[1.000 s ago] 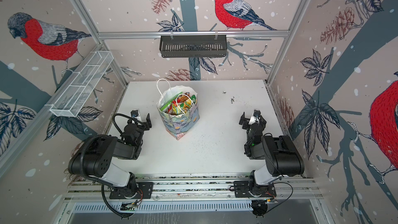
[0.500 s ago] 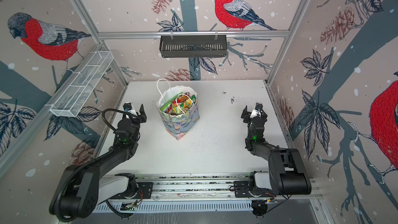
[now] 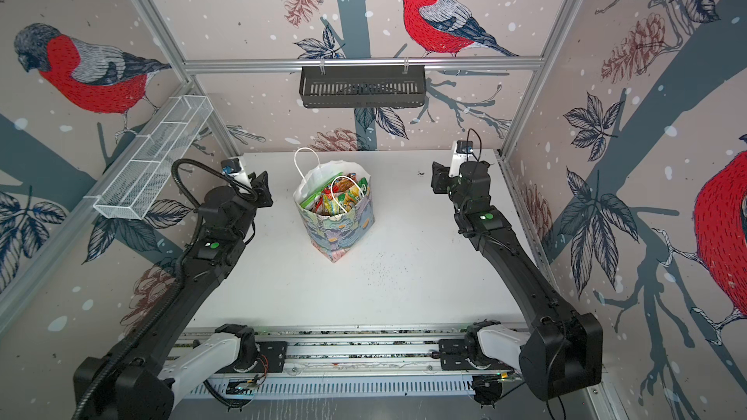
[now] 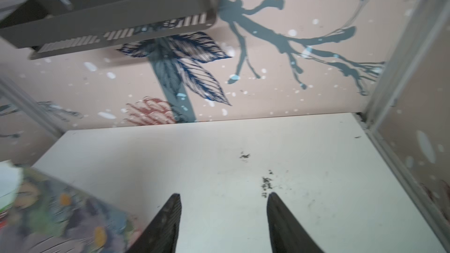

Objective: Take the snacks out of the paper bag
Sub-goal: Pick up the paper bag at the center of the table.

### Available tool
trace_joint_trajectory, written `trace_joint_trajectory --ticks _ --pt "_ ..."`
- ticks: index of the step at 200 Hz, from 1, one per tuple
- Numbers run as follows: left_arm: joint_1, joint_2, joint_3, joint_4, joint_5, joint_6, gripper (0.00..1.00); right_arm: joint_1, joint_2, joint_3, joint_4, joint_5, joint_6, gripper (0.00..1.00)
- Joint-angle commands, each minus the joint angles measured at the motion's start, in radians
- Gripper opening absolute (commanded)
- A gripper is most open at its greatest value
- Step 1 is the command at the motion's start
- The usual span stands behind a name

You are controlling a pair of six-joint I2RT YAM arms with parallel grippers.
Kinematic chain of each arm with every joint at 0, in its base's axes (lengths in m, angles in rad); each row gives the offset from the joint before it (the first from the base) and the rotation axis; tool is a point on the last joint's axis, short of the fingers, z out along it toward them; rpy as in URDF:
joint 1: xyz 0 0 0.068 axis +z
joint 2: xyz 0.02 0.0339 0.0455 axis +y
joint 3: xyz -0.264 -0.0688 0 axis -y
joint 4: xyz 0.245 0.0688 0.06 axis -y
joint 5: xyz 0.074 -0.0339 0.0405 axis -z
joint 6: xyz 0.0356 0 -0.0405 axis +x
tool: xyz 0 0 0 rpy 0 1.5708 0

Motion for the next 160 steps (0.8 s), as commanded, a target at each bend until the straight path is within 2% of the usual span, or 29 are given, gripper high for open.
trace_joint_trajectory --ticks 1,15,41,52,74,109,136,160 --pt "-0.001 -0.014 0.059 -0.111 0.052 -0.016 0.51 0.071 0.033 0.122 -0.192 -0.087 0.034 0.57" --pt "-0.001 0.008 0.114 -0.129 0.107 -0.005 0.57 0.109 0.091 0.205 -0.214 -0.126 0.035 0.57" --pt "0.001 0.117 0.293 -0.266 0.263 0.005 0.6 0.172 0.204 0.34 -0.263 -0.145 0.029 0.6" --pt "0.001 0.164 0.363 -0.345 0.334 0.013 0.69 0.199 0.24 0.38 -0.283 -0.143 0.018 0.61" --pt "0.001 0.222 0.46 -0.472 0.424 0.052 0.67 0.244 0.283 0.423 -0.299 -0.139 -0.002 0.62" --pt "0.001 0.298 0.586 -0.679 0.434 0.099 0.63 0.28 0.31 0.459 -0.295 -0.146 -0.012 0.64" --pt "0.001 0.259 0.571 -0.721 0.428 0.106 0.68 0.297 0.326 0.476 -0.294 -0.139 -0.029 0.68" --pt "-0.001 0.248 0.559 -0.763 0.472 0.118 0.66 0.301 0.355 0.504 -0.293 -0.135 -0.034 0.66"
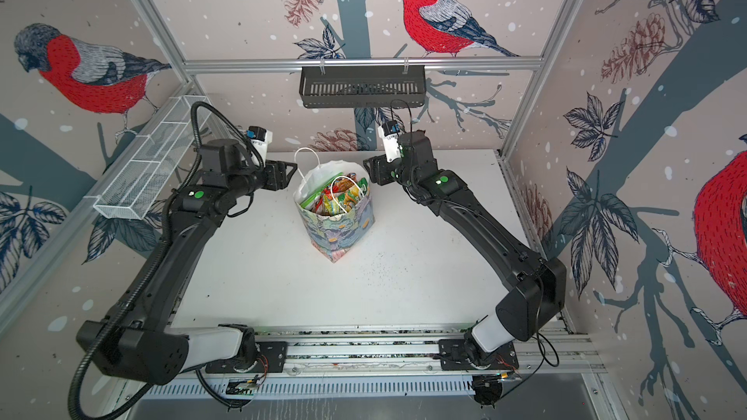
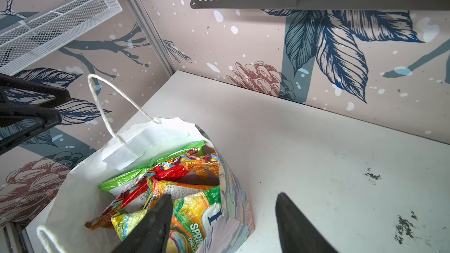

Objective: Take the snacks out of the paper bag
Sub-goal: Pick up the paper bag at the center of the table.

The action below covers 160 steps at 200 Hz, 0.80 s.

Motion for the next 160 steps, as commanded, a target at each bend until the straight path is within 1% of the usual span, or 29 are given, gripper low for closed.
trace_joint_trajectory --ticks 1,13,32,43,52,70,91,114,160 --pt "-0.001 -0.011 -0.01 -0.087 0.058 0.037 0.66 0.003 0.026 0.027 0.005 0.005 -0.022 0.66" --pt "-0.011 -0.005 -0.018 -0.109 0.072 0.049 0.64 0.006 0.047 0.048 0.008 -0.005 -0.022 0.64" --pt "-0.018 0.001 -0.048 -0.112 0.034 0.045 0.63 0.011 0.076 0.078 0.011 -0.016 -0.022 0.6" --pt "-0.017 0.003 -0.066 -0.094 0.025 0.039 0.63 0.015 0.092 0.096 0.011 -0.022 -0.018 0.59" --pt "-0.017 0.008 -0.077 -0.076 0.042 0.037 0.63 0.017 0.105 0.109 0.011 -0.022 -0.018 0.58" --pt "-0.021 0.026 -0.079 -0.053 0.053 0.032 0.62 0.02 0.135 0.144 0.0 -0.028 -0.016 0.56" --pt "-0.024 0.039 -0.076 -0.025 0.039 0.028 0.6 0.026 0.167 0.18 -0.017 -0.035 -0.021 0.53" --pt "-0.024 0.055 -0.072 -0.003 0.04 0.028 0.58 0.035 0.189 0.191 -0.019 -0.038 -0.021 0.53" --pt "-0.039 0.124 -0.027 -0.033 0.024 0.043 0.38 0.047 0.228 0.227 -0.041 -0.045 -0.025 0.51"
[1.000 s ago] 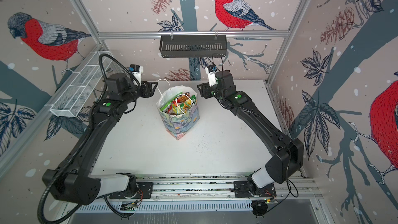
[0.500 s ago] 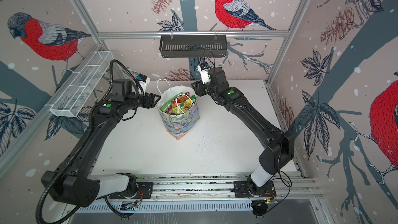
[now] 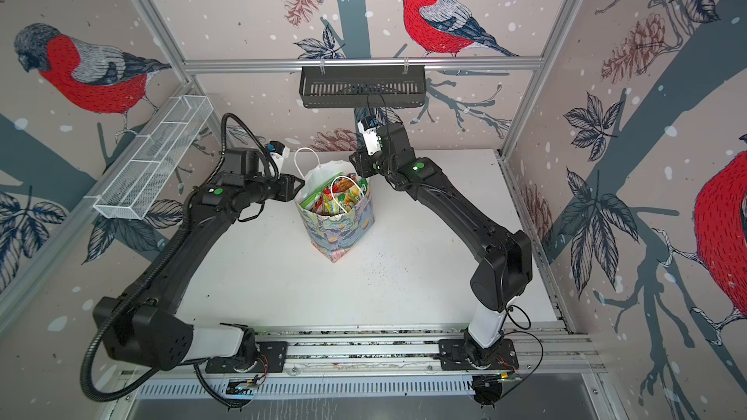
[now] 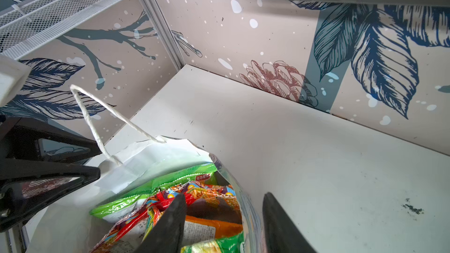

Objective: Take the snacks out of the paper bag
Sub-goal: Pick up the paper bag at the center of the table.

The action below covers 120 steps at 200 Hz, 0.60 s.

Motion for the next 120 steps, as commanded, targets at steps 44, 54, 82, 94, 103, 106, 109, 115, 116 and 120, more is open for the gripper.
trace_joint_trajectory --ticks 44,54,82,94,103,106,109,115,116,120 --pt "-0.033 0.046 0.064 0.008 0.004 0.021 0.37 0.018 0.024 0.04 -0.033 -0.017 -0.025 0.52" --pt "-0.045 0.059 0.083 0.0 -0.005 0.029 0.37 0.021 0.029 0.048 -0.043 -0.02 -0.028 0.52" --pt "-0.072 0.118 0.145 -0.062 -0.061 0.056 0.31 0.031 0.024 0.058 -0.067 -0.031 -0.041 0.52" --pt "-0.082 0.141 0.162 -0.087 -0.091 0.065 0.3 0.035 0.02 0.061 -0.077 -0.038 -0.048 0.52" --pt "-0.088 0.156 0.172 -0.107 -0.107 0.07 0.28 0.039 0.019 0.064 -0.084 -0.045 -0.055 0.52" --pt "-0.09 0.161 0.174 -0.111 -0.115 0.07 0.28 0.041 0.02 0.065 -0.088 -0.047 -0.056 0.52" --pt "-0.091 0.164 0.177 -0.115 -0.121 0.07 0.27 0.04 0.019 0.068 -0.092 -0.05 -0.059 0.52" --pt "-0.095 0.17 0.18 -0.122 -0.129 0.071 0.25 0.041 0.023 0.071 -0.101 -0.053 -0.062 0.52" --pt "-0.096 0.171 0.181 -0.123 -0.13 0.072 0.24 0.041 0.022 0.072 -0.102 -0.053 -0.063 0.52" --pt "-0.099 0.174 0.185 -0.127 -0.133 0.072 0.22 0.042 0.026 0.075 -0.108 -0.054 -0.066 0.52"
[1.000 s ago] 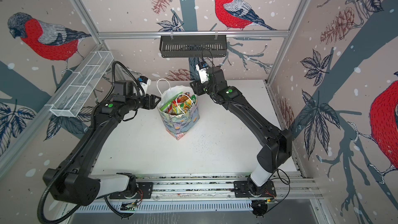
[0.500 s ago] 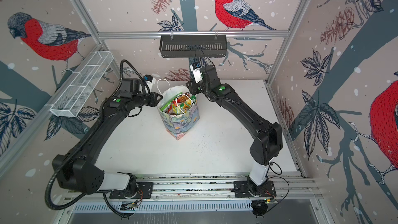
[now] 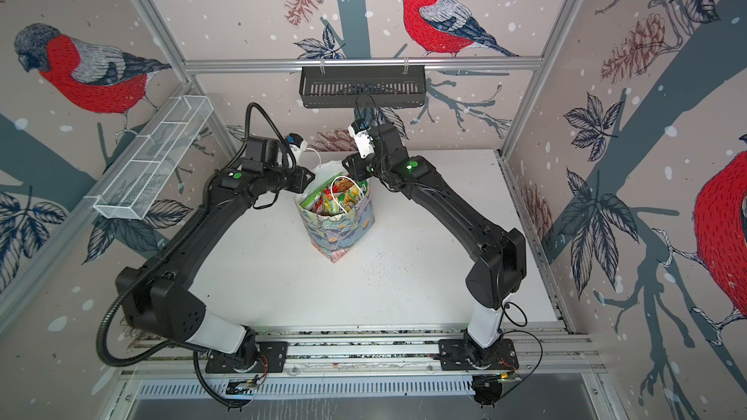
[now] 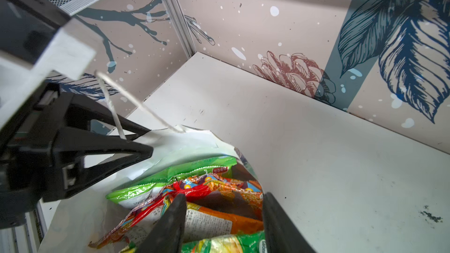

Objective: Take the snacks out of the paper bag
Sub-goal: Pick up the paper bag at the center of the table.

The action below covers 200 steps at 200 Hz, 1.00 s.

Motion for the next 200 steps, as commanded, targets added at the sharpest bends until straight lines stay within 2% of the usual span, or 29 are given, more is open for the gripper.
trace_joint_trajectory --ticks 1,12,43,49,103,141,166,200 --pt "-0.012 0.019 0.025 -0.066 -0.053 0.034 0.22 0.005 0.0 0.018 -0.034 -0.022 -0.033 0.52" --pt "-0.021 0.021 0.029 -0.067 -0.059 0.035 0.12 0.007 0.004 0.022 -0.05 -0.022 -0.04 0.52" --pt "-0.065 0.022 0.058 -0.063 -0.116 0.041 0.05 0.016 -0.006 0.003 -0.088 -0.023 -0.056 0.5" --pt "-0.077 0.024 0.064 -0.061 -0.124 0.044 0.0 0.016 -0.012 -0.009 -0.092 -0.021 -0.058 0.5" --pt "-0.215 0.041 0.094 -0.007 -0.225 0.079 0.0 0.016 -0.123 -0.166 -0.112 0.041 -0.037 0.49" --pt "-0.298 0.023 0.102 0.042 -0.261 0.08 0.0 0.016 -0.276 -0.369 -0.058 0.052 -0.005 0.48" --pt "-0.334 0.021 0.113 0.047 -0.267 0.069 0.0 0.016 -0.349 -0.465 -0.053 0.067 0.016 0.48" --pt "-0.341 0.031 0.091 0.062 -0.273 0.057 0.0 0.014 -0.411 -0.546 -0.024 0.093 0.034 0.48"
